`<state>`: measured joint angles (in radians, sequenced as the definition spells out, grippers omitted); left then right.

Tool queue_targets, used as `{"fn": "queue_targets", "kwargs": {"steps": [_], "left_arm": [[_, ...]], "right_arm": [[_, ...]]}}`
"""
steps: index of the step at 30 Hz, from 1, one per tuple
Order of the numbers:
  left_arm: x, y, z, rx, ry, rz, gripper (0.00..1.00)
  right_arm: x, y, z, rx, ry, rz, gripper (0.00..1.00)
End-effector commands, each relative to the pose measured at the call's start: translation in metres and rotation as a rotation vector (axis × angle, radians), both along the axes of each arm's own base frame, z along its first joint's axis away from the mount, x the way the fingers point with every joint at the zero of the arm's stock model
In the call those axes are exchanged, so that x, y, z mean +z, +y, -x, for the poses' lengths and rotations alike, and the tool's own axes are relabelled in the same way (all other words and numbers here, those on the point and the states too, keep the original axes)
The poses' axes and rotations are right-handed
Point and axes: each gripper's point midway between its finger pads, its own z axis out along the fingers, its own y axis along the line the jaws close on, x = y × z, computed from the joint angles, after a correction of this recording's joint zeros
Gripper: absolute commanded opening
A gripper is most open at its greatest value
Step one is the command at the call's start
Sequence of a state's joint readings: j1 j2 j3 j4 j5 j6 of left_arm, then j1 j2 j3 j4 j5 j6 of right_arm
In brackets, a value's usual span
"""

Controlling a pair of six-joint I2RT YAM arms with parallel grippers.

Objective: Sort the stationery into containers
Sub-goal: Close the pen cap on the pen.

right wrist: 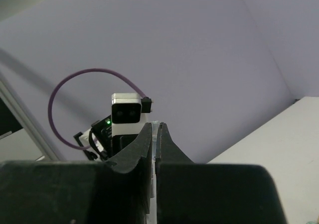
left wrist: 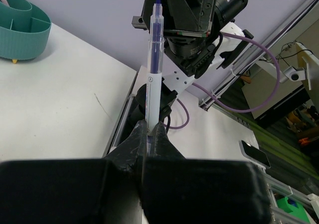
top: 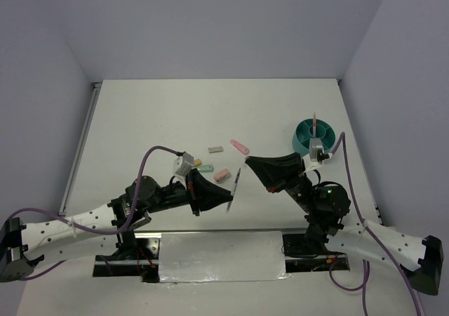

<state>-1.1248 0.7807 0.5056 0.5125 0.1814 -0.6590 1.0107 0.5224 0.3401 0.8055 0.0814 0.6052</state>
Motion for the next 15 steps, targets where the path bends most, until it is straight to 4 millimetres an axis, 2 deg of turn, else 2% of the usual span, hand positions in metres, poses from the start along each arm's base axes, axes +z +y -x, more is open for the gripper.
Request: {"fn": "queue_targets", "kwargs": {"steps": [1,8,15], "left_arm": [[0.022,0.003,0.005,-0.011,-0.040,0.075,0.00],[0.017,0.003,0.003,-0.005,-0.027,0.071,0.00],[0.014,0.002,0.004,-0.012,-0.020,0.068,0.00]], "right_arm": [[0.022,-0.001,0.018,0.063,-0.075,-0.064,0.00],[0.031,0.000,0.022,0.075,-0.088,-0.064,0.00],[0.036,0.000,0.017,0.044,-0.083,-0.055,0.00]]}}
